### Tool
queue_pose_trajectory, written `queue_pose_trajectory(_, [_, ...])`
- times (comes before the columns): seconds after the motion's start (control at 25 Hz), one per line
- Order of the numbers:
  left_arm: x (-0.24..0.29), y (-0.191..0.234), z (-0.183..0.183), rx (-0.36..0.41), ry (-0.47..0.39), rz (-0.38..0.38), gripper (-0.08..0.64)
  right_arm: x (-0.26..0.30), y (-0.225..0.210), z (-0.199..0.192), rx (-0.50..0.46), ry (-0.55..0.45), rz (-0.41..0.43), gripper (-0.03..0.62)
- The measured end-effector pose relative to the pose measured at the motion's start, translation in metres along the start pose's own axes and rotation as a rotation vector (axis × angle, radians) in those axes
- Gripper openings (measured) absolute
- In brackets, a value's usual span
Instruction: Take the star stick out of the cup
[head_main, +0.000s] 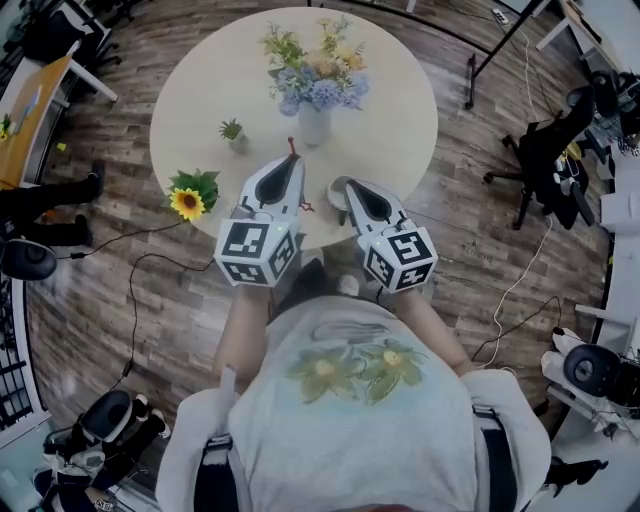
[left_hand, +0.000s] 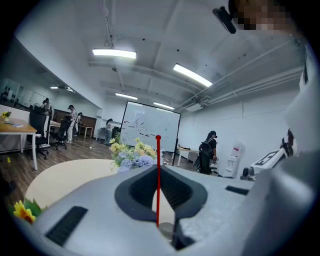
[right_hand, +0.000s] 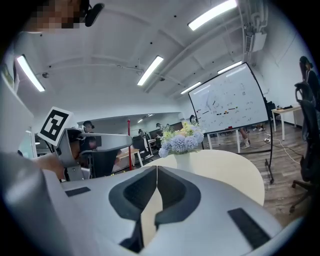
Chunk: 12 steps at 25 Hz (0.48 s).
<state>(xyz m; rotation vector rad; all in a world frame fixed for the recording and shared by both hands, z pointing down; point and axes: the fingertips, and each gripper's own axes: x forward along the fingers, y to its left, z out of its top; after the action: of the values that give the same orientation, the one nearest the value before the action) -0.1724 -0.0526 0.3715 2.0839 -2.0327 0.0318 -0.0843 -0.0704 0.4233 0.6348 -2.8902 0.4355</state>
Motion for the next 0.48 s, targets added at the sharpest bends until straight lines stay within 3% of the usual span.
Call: queue_pose_trajectory(0.48, [-0.021, 0.021, -0.014, -0.01, 0.018, 0.045, 0.014, 0.026, 0.023, 0.0, -0.017, 0.02, 0.073, 0.018])
